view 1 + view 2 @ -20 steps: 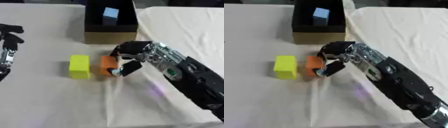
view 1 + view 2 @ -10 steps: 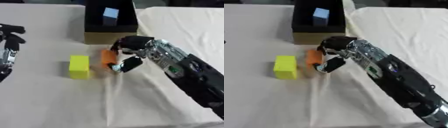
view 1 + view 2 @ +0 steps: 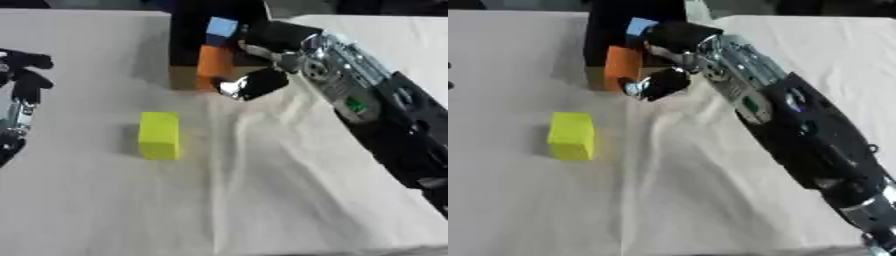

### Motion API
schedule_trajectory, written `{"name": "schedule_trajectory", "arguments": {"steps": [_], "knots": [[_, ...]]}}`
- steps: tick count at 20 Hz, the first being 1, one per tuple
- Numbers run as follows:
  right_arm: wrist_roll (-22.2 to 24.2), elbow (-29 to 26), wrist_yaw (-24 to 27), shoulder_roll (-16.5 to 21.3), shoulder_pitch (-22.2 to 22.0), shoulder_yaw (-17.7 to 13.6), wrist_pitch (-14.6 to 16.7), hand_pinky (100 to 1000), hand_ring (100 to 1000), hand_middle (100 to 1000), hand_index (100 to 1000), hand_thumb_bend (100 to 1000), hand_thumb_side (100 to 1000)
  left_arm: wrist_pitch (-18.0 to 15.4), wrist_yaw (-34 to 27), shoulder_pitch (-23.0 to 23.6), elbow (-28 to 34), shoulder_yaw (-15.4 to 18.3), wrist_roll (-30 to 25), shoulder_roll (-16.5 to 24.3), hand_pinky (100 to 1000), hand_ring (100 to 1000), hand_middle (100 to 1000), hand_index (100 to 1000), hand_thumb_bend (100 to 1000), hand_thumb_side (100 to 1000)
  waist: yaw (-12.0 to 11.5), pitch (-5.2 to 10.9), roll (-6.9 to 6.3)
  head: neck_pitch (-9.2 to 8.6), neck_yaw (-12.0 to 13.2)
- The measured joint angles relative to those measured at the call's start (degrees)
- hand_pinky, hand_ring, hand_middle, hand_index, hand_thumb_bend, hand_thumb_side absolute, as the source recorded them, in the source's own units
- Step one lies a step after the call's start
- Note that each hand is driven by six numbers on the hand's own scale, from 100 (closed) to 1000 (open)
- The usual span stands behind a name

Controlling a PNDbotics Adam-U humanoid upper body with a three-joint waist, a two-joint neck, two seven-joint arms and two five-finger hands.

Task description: Pick up objects on the table and place them in the box.

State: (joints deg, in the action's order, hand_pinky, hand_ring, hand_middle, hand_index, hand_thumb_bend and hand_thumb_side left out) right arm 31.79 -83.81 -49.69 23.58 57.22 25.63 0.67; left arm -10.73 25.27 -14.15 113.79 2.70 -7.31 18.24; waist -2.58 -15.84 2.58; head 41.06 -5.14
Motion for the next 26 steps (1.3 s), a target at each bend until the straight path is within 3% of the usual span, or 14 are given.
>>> {"name": "schedule_trajectory", "arguments": {"steps": [6, 15, 20, 26], "knots": [[-0.71, 4.75, -7.29, -3.48, 6.37, -3.82, -0.78, 869, 836, 635, 804, 100, 796, -0.04, 0.01, -0.26, 0.00, 0.00, -0.04, -0.01, 698, 594, 670, 789, 100, 901, -0.73, -0.45, -0.05, -0.61, -0.60], [-4.24, 20.42, -17.58, -8.81, 13.11, -10.39, -2.35, 870, 839, 636, 808, 100, 794, -0.27, 0.01, -0.52, 0.00, -0.04, -0.29, -0.04, 699, 595, 671, 790, 100, 903, -1.69, -0.98, -0.05, -1.37, -1.53], [-7.00, 29.48, -21.98, -11.52, 15.08, -14.80, -4.63, 869, 840, 636, 811, 100, 807, -0.41, 0.01, -0.55, 0.00, -0.05, -0.53, -0.05, 699, 595, 672, 790, 100, 905, -2.12, -1.25, -0.19, -1.85, -2.06], [-9.46, 36.00, -24.64, -13.28, 16.06, -18.26, -6.83, 869, 847, 644, 818, 100, 832, -0.44, 0.01, -0.74, 0.00, -0.23, -0.75, -0.07, 700, 596, 673, 790, 100, 906, -2.30, -1.54, -0.40, -2.15, -2.52]]}}
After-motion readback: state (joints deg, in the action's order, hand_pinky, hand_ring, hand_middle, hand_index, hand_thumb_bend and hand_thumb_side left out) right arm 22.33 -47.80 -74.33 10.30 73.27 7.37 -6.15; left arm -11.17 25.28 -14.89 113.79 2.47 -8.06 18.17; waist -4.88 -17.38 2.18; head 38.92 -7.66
